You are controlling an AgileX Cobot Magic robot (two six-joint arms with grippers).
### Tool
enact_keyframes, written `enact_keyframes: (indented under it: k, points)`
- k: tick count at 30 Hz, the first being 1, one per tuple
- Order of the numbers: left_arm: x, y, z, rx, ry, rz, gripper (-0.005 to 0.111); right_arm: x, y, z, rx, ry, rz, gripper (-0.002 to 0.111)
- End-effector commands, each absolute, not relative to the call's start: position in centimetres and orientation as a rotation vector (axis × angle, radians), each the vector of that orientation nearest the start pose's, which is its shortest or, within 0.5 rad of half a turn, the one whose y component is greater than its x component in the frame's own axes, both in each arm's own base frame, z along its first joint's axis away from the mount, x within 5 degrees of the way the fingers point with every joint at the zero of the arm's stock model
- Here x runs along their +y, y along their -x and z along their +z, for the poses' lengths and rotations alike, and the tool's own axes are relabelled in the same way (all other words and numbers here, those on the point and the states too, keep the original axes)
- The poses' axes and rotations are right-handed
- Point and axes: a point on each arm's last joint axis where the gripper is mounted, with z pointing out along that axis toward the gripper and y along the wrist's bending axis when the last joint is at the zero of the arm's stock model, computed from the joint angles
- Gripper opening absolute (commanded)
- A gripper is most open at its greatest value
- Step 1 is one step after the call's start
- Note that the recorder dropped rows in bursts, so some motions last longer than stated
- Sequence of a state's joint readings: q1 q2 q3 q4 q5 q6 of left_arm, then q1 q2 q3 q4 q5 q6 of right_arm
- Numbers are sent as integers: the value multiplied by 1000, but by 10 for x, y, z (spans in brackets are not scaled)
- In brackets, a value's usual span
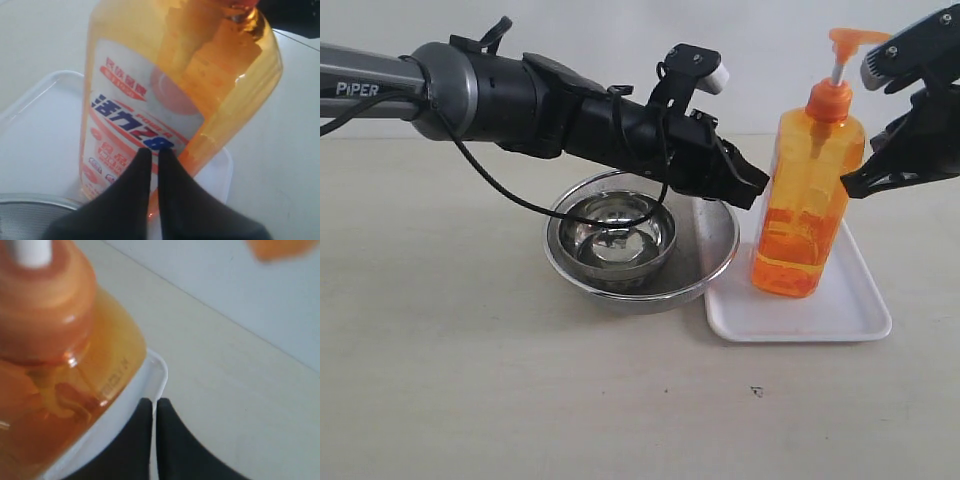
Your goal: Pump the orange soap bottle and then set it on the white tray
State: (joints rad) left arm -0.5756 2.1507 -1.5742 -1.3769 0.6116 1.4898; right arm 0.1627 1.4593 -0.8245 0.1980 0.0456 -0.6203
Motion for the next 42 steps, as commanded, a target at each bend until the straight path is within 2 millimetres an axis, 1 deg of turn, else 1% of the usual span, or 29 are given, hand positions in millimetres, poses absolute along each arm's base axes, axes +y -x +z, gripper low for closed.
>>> enact_keyframes:
  k: [1,6,11,19,27,42]
  points:
    - [-306,-373,203,1893,-1102,-880,5,54,-305,250,2025,643,-155,0]
    - [-306,-372,203,1893,-1106,-890,5,54,-307,252,2000,636,-166,0]
    - [-307,-370,205,1898,-1084,-937,5,54,-308,253,1983,628,-173,0]
    - [-308,-370,205,1896,-1080,-956,5,55,-315,235,2034,646,-169,0]
    - [-309,-368,206,1892,-1093,-982,5,55,-317,238,1992,645,-190,0]
    - [-309,-365,206,1895,-1099,-1014,5,55,-317,238,1991,647,-191,0]
